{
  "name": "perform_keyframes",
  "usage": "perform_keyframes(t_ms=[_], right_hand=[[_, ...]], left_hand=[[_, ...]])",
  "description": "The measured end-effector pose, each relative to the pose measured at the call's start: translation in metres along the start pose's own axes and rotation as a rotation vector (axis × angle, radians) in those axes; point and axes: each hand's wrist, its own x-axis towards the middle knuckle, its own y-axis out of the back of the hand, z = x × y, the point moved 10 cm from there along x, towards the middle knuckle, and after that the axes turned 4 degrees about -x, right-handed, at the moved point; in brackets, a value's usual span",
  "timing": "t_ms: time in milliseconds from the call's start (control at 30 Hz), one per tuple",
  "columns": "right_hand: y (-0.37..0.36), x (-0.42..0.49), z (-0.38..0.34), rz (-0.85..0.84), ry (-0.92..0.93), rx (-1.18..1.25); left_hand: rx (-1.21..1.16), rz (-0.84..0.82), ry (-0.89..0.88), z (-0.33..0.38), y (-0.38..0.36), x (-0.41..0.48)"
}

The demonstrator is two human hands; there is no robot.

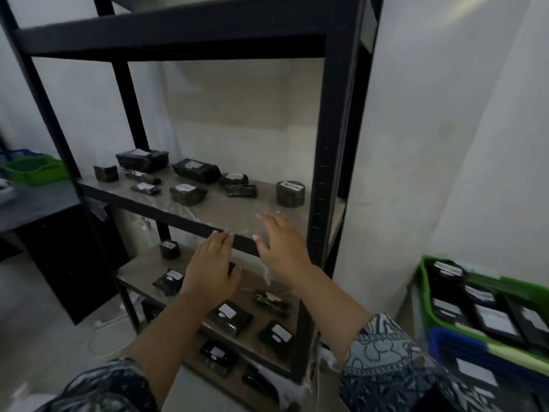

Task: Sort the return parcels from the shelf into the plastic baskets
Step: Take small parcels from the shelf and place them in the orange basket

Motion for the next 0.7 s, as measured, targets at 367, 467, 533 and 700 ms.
perform_keyframes(t_ms=[367, 467, 533, 700], right_hand=[[-0.066, 0.117, 0.001, -0.024, -0.118, -0.107], [-0.079, 0.161, 0.014, -0.004, -0.217, -0.142], [-0.085, 0.186, 0.024, 0.009, -0.288, -0.163], [-0.112, 0.218, 0.043, -0.103, -0.335, -0.244]], left_hand=[[-0.104, 0.001, -0.142, -0.078, -0.014, 0.092], [-0.13, -0.032, -0.231, -0.094, -0.024, 0.12], [-0.151, -0.059, -0.264, -0.109, -0.032, 0.135], [-0.189, -0.123, -0.324, -0.132, -0.05, 0.144]])
